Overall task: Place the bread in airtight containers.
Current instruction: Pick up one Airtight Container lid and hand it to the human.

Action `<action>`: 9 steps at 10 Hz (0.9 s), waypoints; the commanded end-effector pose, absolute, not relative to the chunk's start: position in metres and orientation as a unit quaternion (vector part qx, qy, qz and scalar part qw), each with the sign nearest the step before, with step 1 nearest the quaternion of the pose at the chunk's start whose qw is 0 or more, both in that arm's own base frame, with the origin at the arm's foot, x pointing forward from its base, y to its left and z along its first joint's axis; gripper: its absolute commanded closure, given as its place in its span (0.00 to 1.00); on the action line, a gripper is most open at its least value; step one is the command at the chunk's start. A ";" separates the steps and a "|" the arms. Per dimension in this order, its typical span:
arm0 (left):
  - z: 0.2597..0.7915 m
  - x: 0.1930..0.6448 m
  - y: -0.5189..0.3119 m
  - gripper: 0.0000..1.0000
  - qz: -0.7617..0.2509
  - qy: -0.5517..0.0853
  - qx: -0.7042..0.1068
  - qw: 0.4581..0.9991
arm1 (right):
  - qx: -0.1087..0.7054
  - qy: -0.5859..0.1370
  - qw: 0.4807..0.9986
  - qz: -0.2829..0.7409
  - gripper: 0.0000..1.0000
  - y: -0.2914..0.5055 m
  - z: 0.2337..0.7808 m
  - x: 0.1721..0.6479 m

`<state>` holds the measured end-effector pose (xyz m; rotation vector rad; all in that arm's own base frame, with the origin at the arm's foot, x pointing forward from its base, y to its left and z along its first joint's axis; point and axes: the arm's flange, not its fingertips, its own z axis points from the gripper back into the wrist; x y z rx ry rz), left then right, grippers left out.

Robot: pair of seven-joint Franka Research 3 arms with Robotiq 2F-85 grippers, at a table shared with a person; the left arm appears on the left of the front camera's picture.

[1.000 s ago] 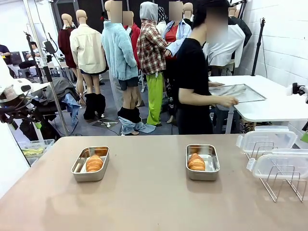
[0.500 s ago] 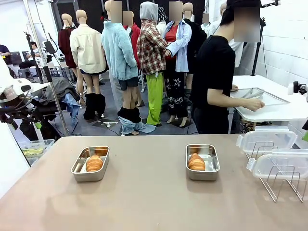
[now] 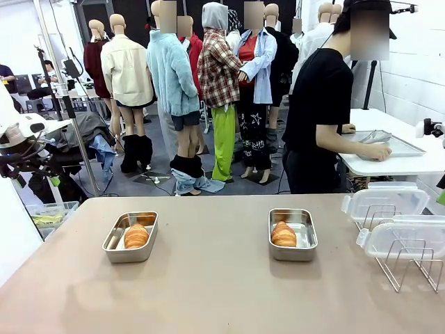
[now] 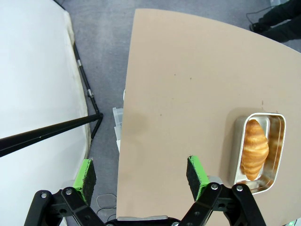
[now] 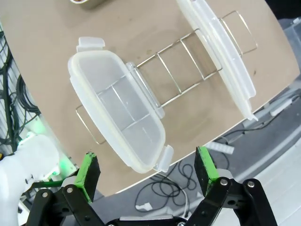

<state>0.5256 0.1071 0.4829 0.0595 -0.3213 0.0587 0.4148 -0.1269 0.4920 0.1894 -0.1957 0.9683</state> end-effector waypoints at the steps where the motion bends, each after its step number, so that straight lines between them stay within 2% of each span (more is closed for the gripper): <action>1: 0.485 0.525 0.106 0.00 0.033 -0.160 0.038 0.986 | 0.093 -0.092 0.881 0.455 0.00 -0.125 0.492 0.416; 9: 0.485 0.525 0.106 0.00 0.033 -0.160 0.038 0.986 | 0.093 -0.092 0.881 0.455 0.00 -0.125 0.492 0.416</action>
